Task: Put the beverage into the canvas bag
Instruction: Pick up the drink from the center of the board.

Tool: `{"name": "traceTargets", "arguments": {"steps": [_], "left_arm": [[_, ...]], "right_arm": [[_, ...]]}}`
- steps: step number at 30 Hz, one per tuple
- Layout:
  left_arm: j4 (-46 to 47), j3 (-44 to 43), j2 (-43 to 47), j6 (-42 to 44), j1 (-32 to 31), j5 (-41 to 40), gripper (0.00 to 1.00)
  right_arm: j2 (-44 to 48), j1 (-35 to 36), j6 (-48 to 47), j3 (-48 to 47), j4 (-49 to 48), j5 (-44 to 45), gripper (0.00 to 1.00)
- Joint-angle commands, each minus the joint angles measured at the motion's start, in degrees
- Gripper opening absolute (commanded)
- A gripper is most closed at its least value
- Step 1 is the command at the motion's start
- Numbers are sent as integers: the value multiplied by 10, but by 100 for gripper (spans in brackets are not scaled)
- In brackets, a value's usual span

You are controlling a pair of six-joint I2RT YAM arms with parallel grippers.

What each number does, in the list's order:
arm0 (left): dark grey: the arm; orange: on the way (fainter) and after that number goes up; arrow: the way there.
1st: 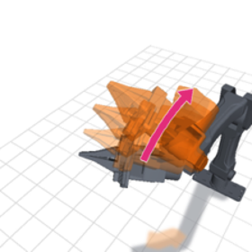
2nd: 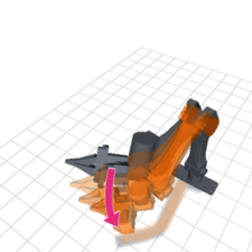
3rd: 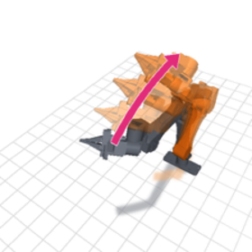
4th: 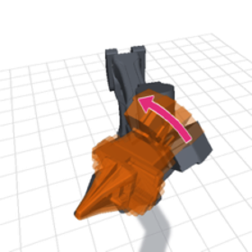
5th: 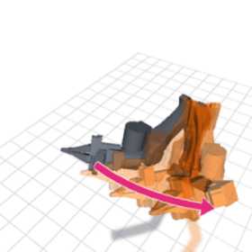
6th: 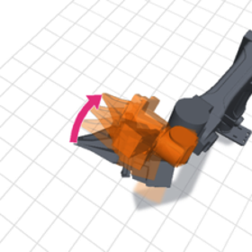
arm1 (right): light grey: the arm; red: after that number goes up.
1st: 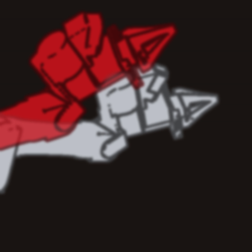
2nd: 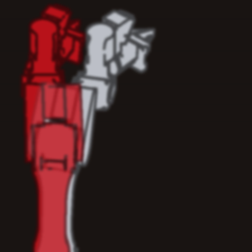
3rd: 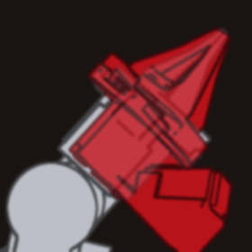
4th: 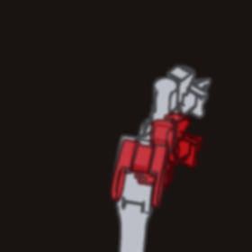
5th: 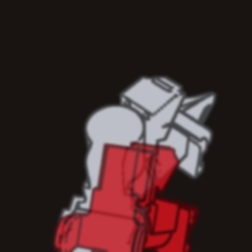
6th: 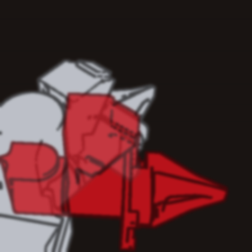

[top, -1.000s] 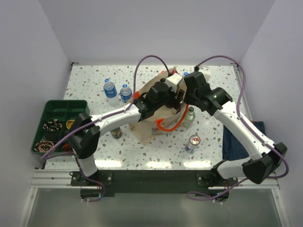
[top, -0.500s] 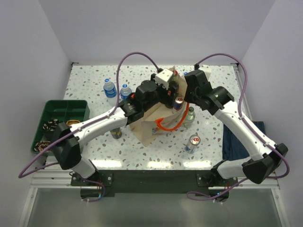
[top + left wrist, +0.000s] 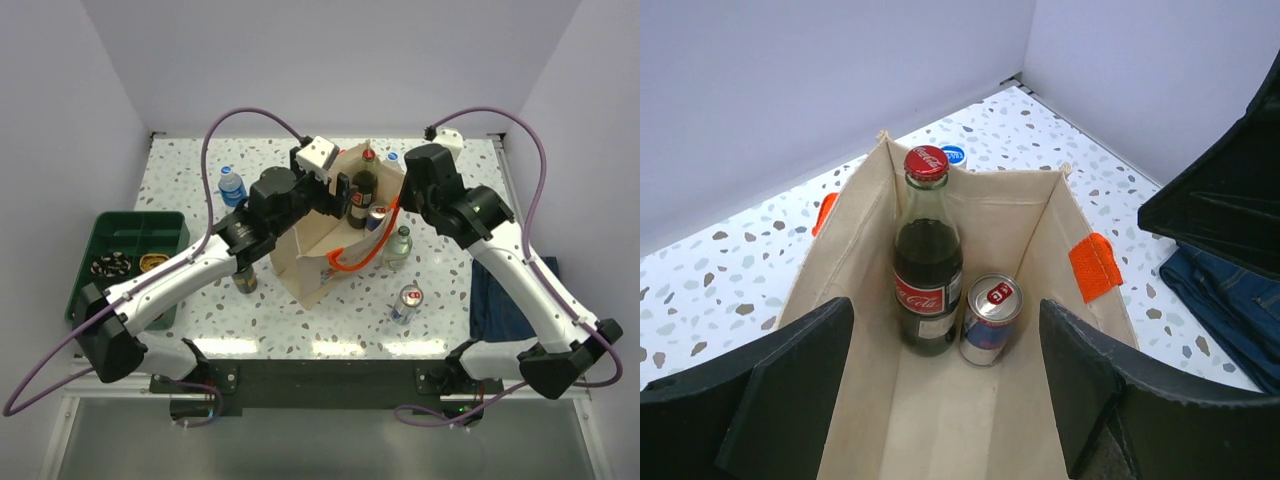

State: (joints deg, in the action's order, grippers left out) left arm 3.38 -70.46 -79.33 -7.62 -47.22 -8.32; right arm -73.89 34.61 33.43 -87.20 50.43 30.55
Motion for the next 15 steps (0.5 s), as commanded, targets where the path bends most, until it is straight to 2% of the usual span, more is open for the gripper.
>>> {"name": "traceTargets", "arguments": {"steps": [1,15], "left_arm": [[-8,5,31,17,6,5,80],[-33,8,67,17,7,-9,80]], "right_arm": [[18,1,-5,-23,-2,22,29],[51,1,-5,3,19,41,31]]}}
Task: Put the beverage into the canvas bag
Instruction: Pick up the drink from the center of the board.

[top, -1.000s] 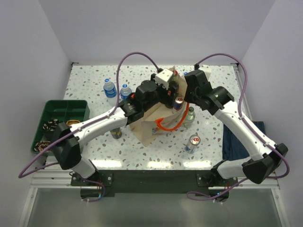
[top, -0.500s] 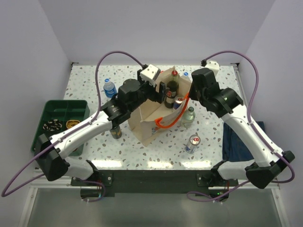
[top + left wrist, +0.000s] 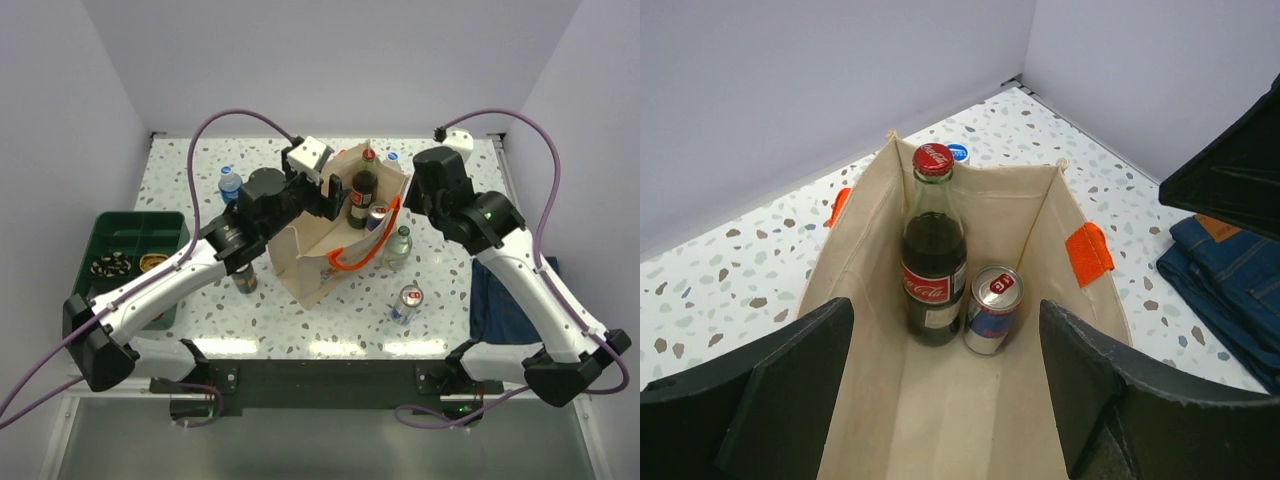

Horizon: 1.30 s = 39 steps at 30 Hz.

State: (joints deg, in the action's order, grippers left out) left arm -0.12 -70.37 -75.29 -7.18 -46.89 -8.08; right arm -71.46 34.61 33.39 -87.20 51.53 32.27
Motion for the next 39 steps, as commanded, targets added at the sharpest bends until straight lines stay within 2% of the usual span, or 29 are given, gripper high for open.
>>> {"name": "traceTargets", "arguments": {"steps": [1,9,15,20,22,26,30,39], "left_arm": [[2,12,31,13,5,-15,80],[-51,10,48,16,36,-16,80],[-49,33,67,-7,87,50,80],[-62,29,54,3,93,74,80],[-66,28,47,6,100,78,81],[-57,37,48,-6,120,114,82],[-45,47,52,-18,139,131,82],[-45,47,55,-15,155,145,83]], "right_arm": [[32,1,-6,8,5,22,31],[42,2,3,38,24,33,31],[54,2,-3,71,59,33,31],[69,1,14,130,60,10,33],[72,1,15,146,39,-4,37],[70,-2,8,176,-14,-42,53],[58,-15,8,194,-56,-63,57],[12,-55,8,213,-117,-105,57]]}}
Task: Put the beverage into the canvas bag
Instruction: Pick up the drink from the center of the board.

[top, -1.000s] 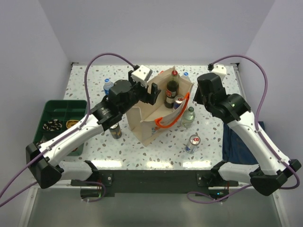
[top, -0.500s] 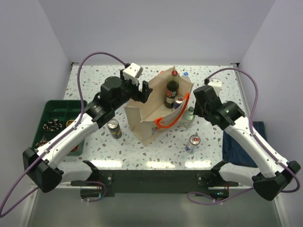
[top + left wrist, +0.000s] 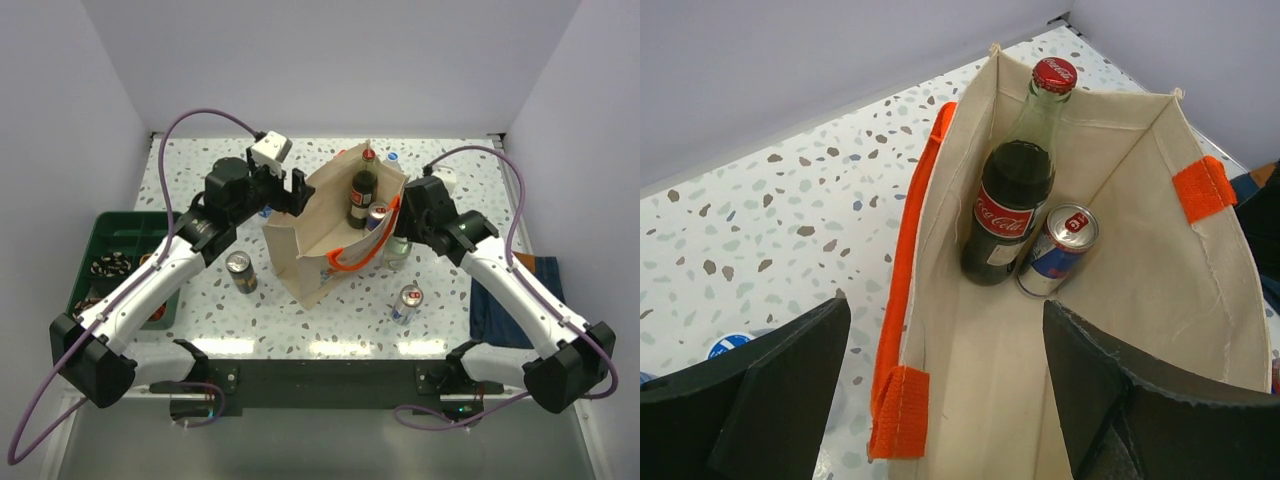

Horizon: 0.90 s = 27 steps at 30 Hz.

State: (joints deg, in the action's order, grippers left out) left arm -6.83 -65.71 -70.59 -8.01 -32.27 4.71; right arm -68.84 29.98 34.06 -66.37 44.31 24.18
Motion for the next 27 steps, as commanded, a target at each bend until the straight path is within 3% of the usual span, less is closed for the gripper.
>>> {"name": "traceTargets", "arguments": {"steps": [1,27], "left_arm": [[23,1,8,-7,10,19,83],[25,8,12,-7,32,41,83]], "right_arm": [[-18,-9,1,5,-48,-27,57],[-81,-9,24,7,-20,10,44]]}}
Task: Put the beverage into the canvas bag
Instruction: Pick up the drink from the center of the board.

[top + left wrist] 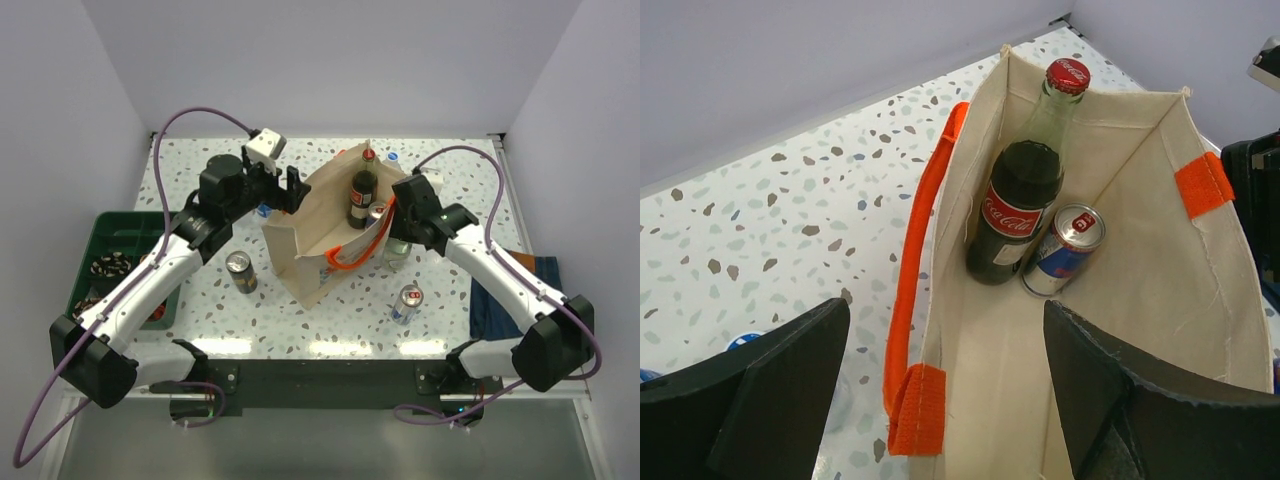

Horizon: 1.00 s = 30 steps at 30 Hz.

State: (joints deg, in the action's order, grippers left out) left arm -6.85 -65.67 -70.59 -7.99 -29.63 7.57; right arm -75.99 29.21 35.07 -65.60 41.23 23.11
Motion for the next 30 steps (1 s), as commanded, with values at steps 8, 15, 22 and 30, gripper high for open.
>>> {"name": "traceTargets", "arguments": {"steps": [8,15,22,30], "left_arm": [[26,15,17,-10,4,12,84],[26,16,21,-12,4,11,84],[18,2,24,-8,4,43,84],[-32,-26,12,16,-3,197,82]], "right_arm": [[-17,-1,17,1,21,27,38],[-15,-2,20,-5,31,33,0],[-3,0,17,-44,57,49,0],[10,-1,5,-111,109,69,0]]}}
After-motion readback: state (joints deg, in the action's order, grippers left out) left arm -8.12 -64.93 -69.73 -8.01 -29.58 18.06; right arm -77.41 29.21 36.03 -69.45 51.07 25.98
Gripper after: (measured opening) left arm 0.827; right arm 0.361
